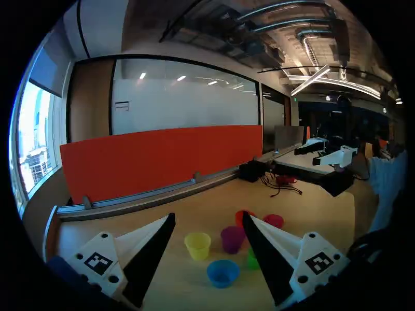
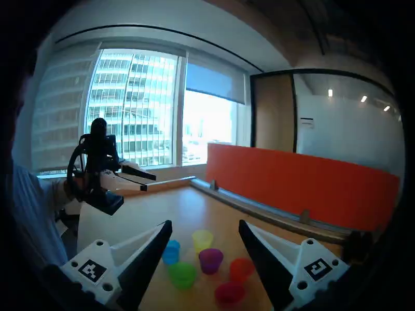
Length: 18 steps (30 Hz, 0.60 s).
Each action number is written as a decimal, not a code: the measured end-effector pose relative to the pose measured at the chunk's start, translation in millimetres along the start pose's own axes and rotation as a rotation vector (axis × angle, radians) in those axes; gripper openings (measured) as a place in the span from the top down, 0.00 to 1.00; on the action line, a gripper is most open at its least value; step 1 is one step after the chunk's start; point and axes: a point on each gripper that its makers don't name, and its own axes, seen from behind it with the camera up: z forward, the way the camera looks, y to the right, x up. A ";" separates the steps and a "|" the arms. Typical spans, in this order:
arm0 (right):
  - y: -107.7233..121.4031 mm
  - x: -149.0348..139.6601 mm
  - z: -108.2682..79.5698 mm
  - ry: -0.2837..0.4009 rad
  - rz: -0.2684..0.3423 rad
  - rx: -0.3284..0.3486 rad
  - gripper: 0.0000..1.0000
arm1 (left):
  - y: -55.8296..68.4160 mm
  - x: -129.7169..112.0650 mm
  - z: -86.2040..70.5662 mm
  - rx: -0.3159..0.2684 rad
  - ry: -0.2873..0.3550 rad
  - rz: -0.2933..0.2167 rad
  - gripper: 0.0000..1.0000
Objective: Pour water
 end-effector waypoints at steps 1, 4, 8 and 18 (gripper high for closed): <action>-1.4 -2.3 0.6 -0.006 -0.002 0.007 0.01 | 0.9 -2.7 1.1 -0.004 -0.006 0.000 0.05; -5.6 -11.4 2.2 -0.029 -0.009 0.029 0.00 | 3.0 -11.4 4.1 -0.015 -0.022 -0.001 0.04; -10.7 -22.7 4.7 -0.059 -0.022 0.053 0.00 | 4.0 -23.4 8.0 -0.026 -0.044 0.000 0.04; -20.0 -53.0 12.7 -0.137 -0.049 0.102 0.00 | 10.5 -56.6 15.6 -0.047 -0.112 0.015 0.04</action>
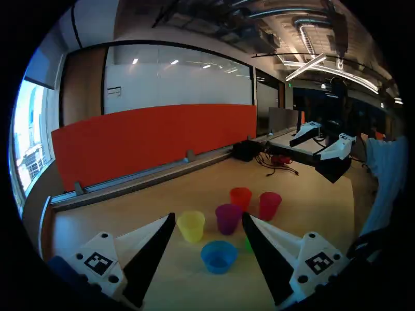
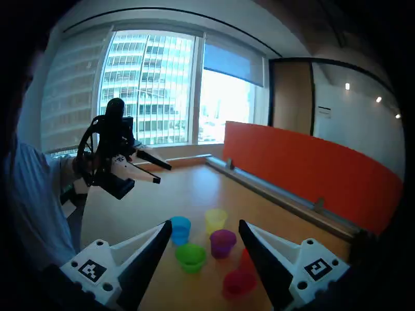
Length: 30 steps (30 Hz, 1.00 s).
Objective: Pour water
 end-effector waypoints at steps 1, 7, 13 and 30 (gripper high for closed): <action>-0.3 -3.0 1.3 -0.007 -0.002 0.003 0.00 | 1.2 -3.6 1.1 -0.003 -0.008 0.001 0.04; 0.3 -22.0 11.0 -0.051 -0.013 0.015 0.00 | 7.6 -28.0 8.2 -0.017 -0.056 0.003 0.04; -1.2 -42.7 19.1 -0.093 -0.014 0.034 0.00 | 12.4 -53.2 14.9 -0.028 -0.108 0.007 0.04; -6.0 -98.7 40.6 -0.198 -0.025 0.068 0.00 | 16.9 -121.4 23.4 -0.053 -0.245 -0.008 0.04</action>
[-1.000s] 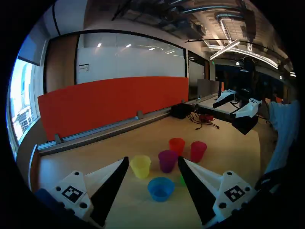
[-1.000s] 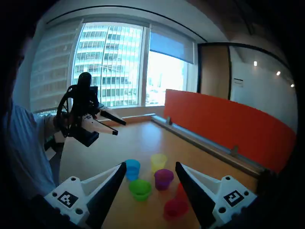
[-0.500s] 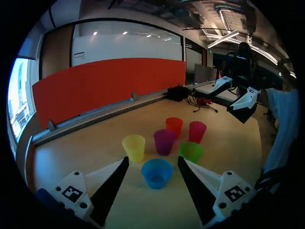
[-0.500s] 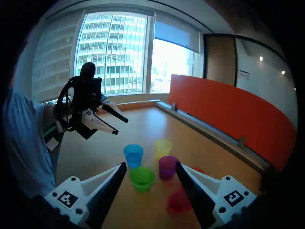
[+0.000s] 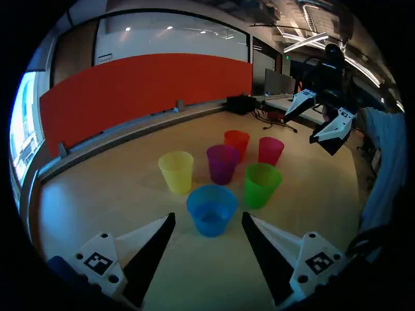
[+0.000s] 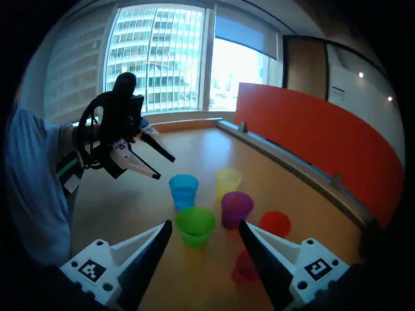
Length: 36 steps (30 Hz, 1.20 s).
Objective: Pour water
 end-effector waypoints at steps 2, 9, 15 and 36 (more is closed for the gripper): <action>-1.2 -5.1 3.7 -0.010 0.001 0.007 0.00 | -0.5 -6.7 3.5 -0.003 -0.017 0.002 0.04; -5.1 -18.0 18.3 -0.038 -0.001 0.027 0.00 | -0.1 -23.8 14.7 -0.019 -0.063 0.002 0.04; -6.3 -28.0 30.6 -0.054 0.011 0.044 0.00 | 0.2 -32.8 25.3 -0.028 -0.093 0.009 0.04; -9.2 -48.9 62.6 -0.100 0.013 0.066 0.00 | 2.2 -29.7 61.3 -0.058 -0.109 0.033 0.04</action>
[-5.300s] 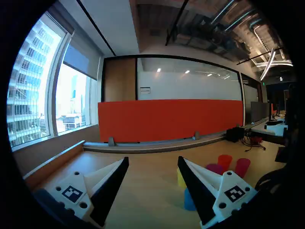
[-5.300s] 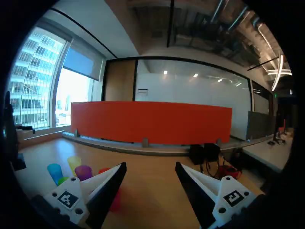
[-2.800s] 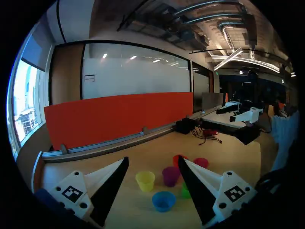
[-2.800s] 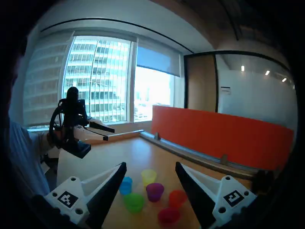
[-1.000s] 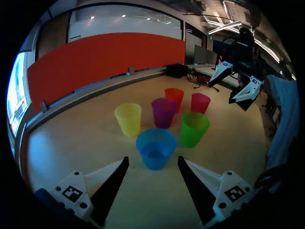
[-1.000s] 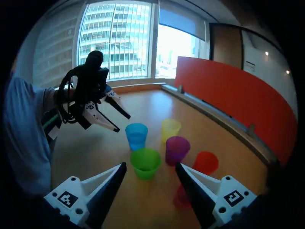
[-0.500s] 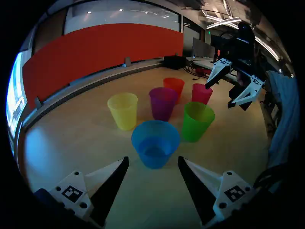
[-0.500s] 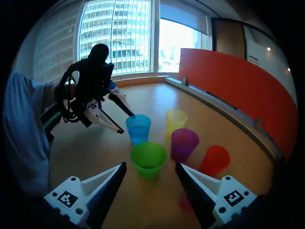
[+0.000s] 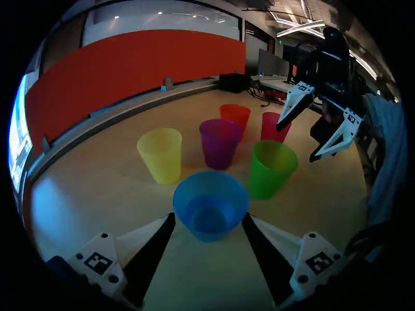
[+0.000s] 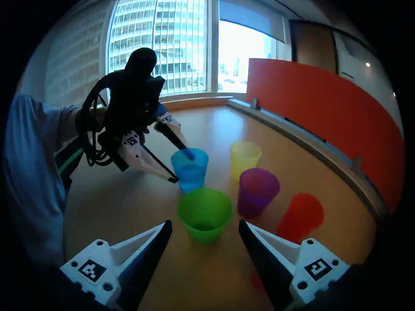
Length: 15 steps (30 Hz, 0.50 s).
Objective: Pour water
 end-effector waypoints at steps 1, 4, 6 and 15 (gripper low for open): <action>0.3 -0.3 0.9 -0.001 -0.001 0.000 0.00 | -0.4 0.8 1.2 0.001 0.000 0.001 0.04; 1.5 -0.1 3.2 -0.003 -0.003 -0.002 0.00 | -0.3 3.8 4.2 -0.001 0.003 0.004 0.04; 2.1 0.9 4.3 -0.002 -0.003 -0.002 0.00 | 0.0 5.9 5.7 -0.002 0.006 0.004 0.04; 3.7 6.1 5.8 0.010 -0.002 0.001 0.00 | 0.9 9.6 10.7 -0.009 0.010 0.001 0.04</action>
